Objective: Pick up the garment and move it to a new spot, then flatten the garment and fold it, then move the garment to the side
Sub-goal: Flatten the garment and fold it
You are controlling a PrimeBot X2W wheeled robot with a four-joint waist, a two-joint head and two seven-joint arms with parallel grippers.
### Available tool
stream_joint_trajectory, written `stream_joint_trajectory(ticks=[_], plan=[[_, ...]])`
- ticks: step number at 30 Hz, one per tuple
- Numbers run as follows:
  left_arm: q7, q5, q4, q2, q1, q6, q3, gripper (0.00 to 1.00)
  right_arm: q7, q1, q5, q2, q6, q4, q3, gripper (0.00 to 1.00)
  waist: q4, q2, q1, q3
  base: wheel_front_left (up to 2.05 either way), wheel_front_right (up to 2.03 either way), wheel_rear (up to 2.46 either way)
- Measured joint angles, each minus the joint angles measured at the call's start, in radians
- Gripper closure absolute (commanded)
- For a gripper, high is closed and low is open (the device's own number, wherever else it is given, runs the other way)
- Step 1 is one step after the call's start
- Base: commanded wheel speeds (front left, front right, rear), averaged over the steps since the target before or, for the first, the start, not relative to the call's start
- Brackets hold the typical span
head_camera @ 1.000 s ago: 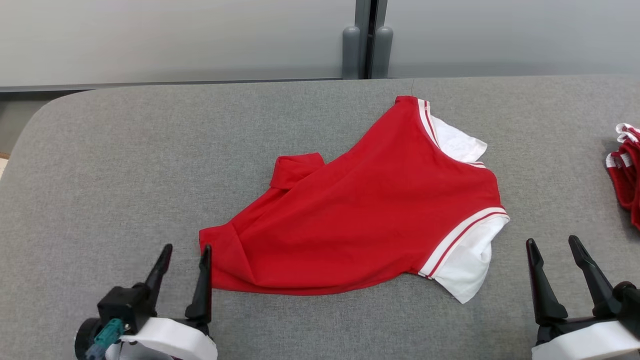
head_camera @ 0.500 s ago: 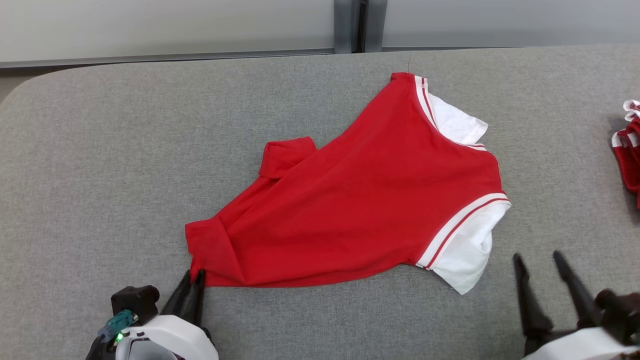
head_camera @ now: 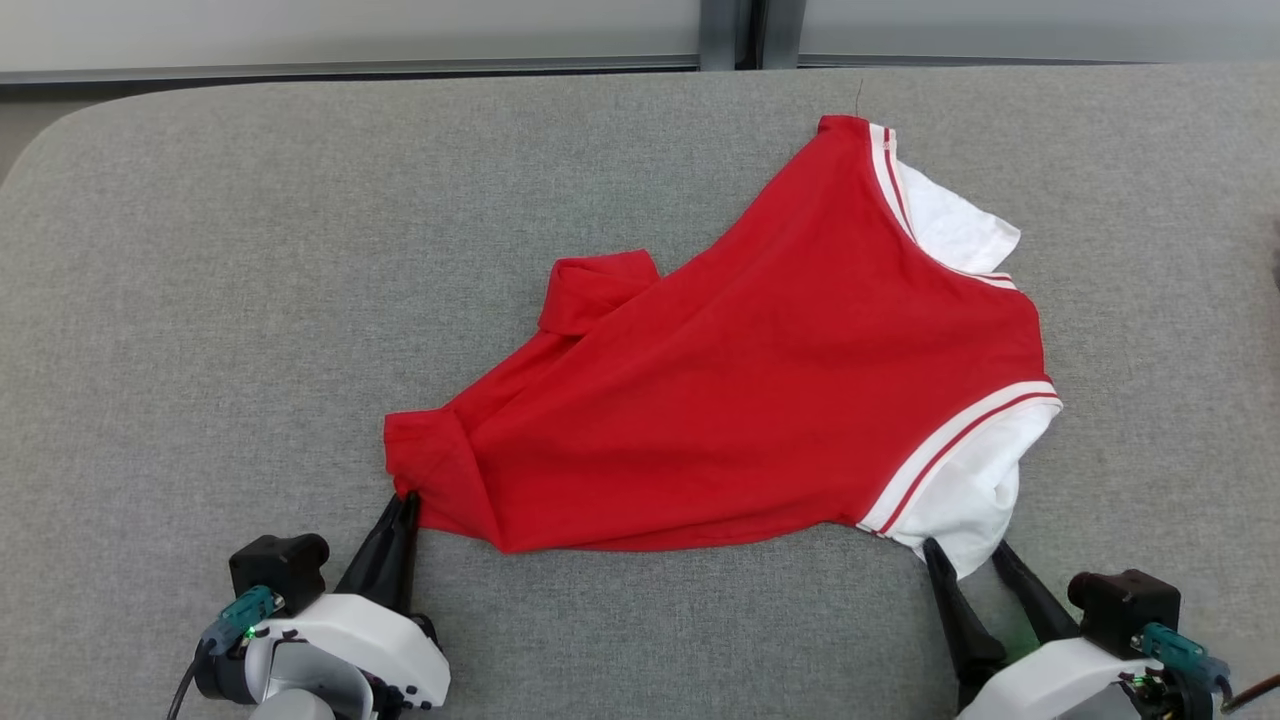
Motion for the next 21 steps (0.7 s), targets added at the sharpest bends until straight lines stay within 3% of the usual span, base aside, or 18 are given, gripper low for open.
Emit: stream_joint_trajectory(ticks=[1,2,7,13,21], plan=[[-0.007,0.000,0.001,0.000,-0.001,-0.001,0.000,1.00,-0.004,-0.012,0.004,0.000,0.000,0.015,0.007,0.78,0.003,0.0000,-0.0001,0.002,0.00,0.00,0.00],[-0.016,0.000,-0.001,-0.001,-0.002,-0.001,0.000,1.00,-0.010,-0.019,0.007,-0.002,0.000,0.025,0.010,1.00,0.006,0.0000,0.0000,0.003,0.00,0.00,0.00],[-0.071,0.010,-0.061,0.005,-0.001,0.008,0.010,1.00,-0.086,-0.028,0.021,-0.013,0.000,-0.014,-0.009,1.00,0.013,0.0000,0.0000,-0.001,0.00,0.00,0.00],[-0.097,0.054,-0.322,0.035,-0.002,0.038,0.024,1.00,-0.127,-0.054,-0.019,-0.050,0.000,-0.261,-0.093,1.00,0.003,0.0000,0.0000,-0.033,0.00,0.00,0.00],[-0.063,0.111,-0.659,0.059,-0.088,0.082,0.023,1.00,-0.059,-0.172,-0.078,-0.098,0.000,-0.534,-0.186,1.00,-0.018,0.0000,-0.0001,-0.095,0.00,0.00,0.00]])
